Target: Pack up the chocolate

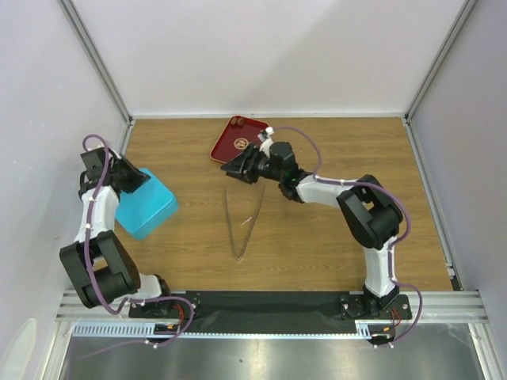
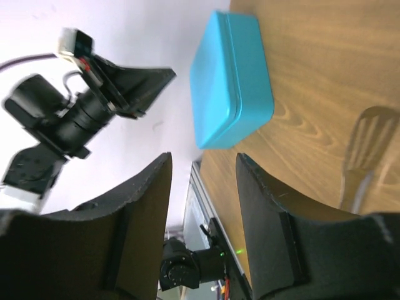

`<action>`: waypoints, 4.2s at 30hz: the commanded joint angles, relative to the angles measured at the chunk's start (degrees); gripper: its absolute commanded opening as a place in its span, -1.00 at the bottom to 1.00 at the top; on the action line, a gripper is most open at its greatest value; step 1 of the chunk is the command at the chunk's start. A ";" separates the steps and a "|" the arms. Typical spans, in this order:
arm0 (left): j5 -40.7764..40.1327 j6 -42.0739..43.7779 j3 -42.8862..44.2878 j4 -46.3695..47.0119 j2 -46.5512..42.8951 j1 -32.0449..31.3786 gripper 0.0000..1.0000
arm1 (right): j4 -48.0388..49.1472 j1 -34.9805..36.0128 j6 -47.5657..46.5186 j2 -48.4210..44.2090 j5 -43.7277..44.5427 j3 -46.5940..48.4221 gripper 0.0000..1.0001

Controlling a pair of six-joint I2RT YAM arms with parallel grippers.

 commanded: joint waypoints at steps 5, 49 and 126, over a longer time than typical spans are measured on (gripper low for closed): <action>22.56 -2.90 -1.79 6.86 2.43 0.07 -0.99 | 3.94 -3.24 -4.60 -7.19 -6.00 -6.12 0.01; 23.70 -13.52 -15.25 26.72 15.97 3.85 -0.99 | -8.28 -7.82 -14.10 -19.59 -1.43 -10.70 -0.01; 19.50 -11.25 4.08 13.57 9.38 -2.04 -0.99 | -14.16 -10.98 -20.34 -22.49 -0.73 -10.00 -0.07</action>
